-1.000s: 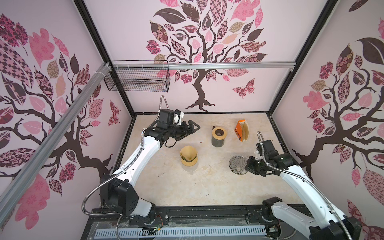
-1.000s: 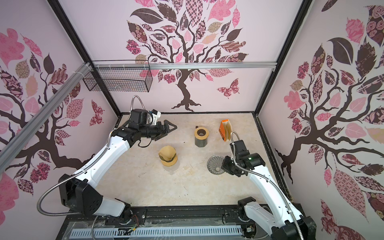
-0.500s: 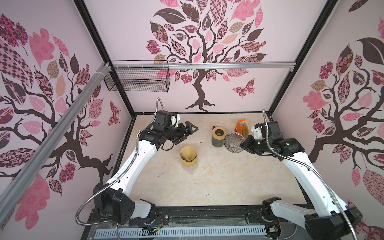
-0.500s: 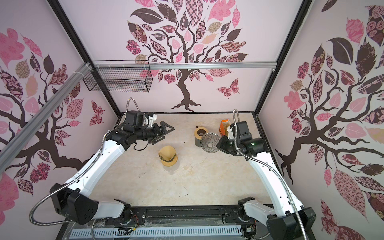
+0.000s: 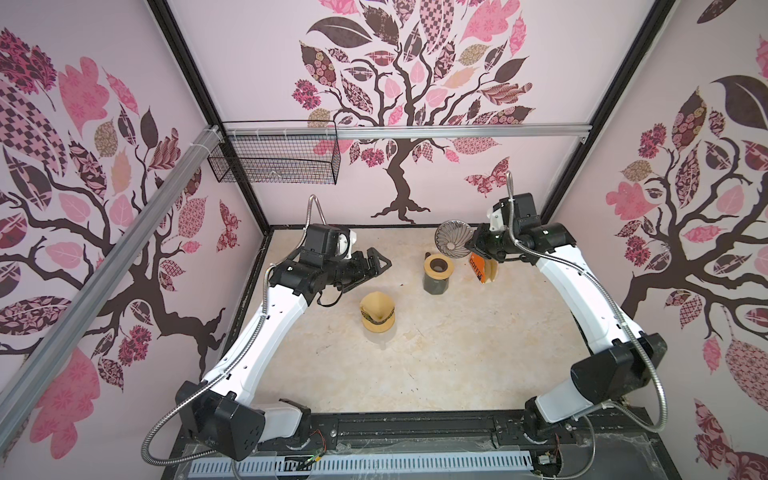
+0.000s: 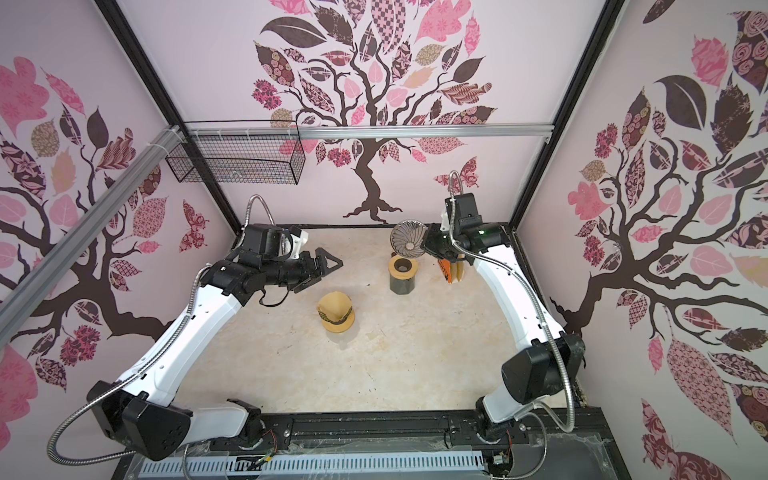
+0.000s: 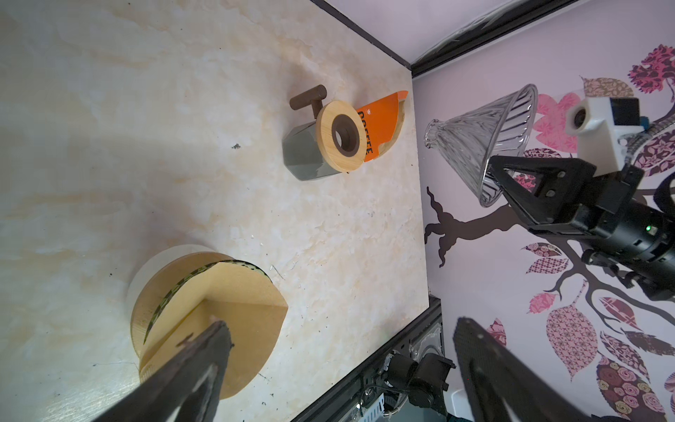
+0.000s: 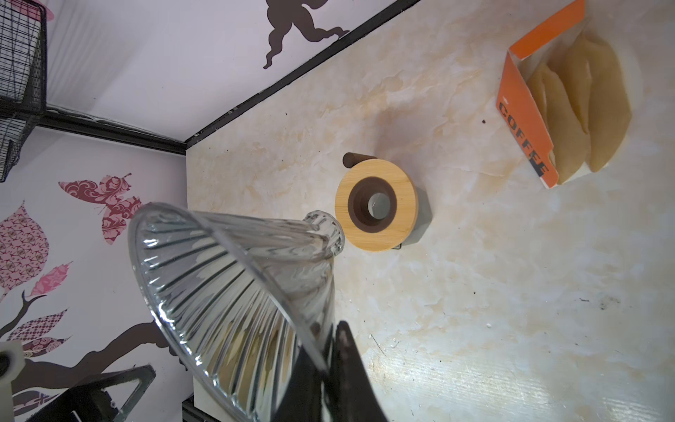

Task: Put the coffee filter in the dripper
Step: 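Lift the glass dripper with the right gripper and carry it over the wooden ring, then lower the glass dripper into the wooden ring's hole with the right gripper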

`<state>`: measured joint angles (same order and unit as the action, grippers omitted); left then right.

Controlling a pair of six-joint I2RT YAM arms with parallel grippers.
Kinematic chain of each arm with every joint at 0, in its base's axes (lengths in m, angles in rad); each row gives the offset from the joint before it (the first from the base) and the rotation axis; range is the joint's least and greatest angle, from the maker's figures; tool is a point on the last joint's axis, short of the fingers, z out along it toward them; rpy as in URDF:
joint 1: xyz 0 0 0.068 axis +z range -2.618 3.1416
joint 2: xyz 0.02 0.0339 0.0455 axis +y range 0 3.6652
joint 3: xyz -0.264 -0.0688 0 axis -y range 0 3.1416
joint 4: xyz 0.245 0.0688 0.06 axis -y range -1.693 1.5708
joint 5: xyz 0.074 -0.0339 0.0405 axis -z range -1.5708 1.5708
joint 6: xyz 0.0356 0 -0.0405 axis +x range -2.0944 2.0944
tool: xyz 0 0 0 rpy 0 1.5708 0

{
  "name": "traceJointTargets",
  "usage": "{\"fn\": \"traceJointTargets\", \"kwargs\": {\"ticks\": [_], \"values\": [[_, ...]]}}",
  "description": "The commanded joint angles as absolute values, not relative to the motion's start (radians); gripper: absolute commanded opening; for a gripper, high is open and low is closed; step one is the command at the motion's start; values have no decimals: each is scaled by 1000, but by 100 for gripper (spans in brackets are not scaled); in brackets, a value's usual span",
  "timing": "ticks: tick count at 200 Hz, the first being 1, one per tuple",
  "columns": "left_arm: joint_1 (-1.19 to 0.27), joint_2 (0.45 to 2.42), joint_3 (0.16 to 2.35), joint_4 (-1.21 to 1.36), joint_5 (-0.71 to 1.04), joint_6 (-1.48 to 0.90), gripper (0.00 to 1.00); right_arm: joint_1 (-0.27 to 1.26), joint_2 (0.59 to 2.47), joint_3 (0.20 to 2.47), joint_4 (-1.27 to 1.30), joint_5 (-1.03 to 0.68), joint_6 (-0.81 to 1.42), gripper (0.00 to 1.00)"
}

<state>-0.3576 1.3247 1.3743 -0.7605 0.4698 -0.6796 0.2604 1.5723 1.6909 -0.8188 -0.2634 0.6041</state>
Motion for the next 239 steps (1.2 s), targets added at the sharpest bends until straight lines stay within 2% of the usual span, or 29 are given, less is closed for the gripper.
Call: {"fn": "traceJointTargets", "kwargs": {"ticks": [1, 28, 57, 101, 239], "values": [[-353, 1297, 1403, -741, 405, -690, 98, 260, 1644, 1758, -808, -270, 591, 0], [-360, 1273, 1425, -740, 345, -657, 98, 260, 1696, 1766, -769, -269, 595, 0], [-360, 1281, 1432, -719, 408, -590, 98, 259, 1763, 1777, -754, -296, 594, 0], [-360, 1281, 1393, -679, 442, -613, 98, 259, 1824, 1772, -745, -309, 578, 0], [-360, 1226, 1317, -666, 394, -683, 98, 259, 1886, 1747, -754, -293, 518, 0]]}}
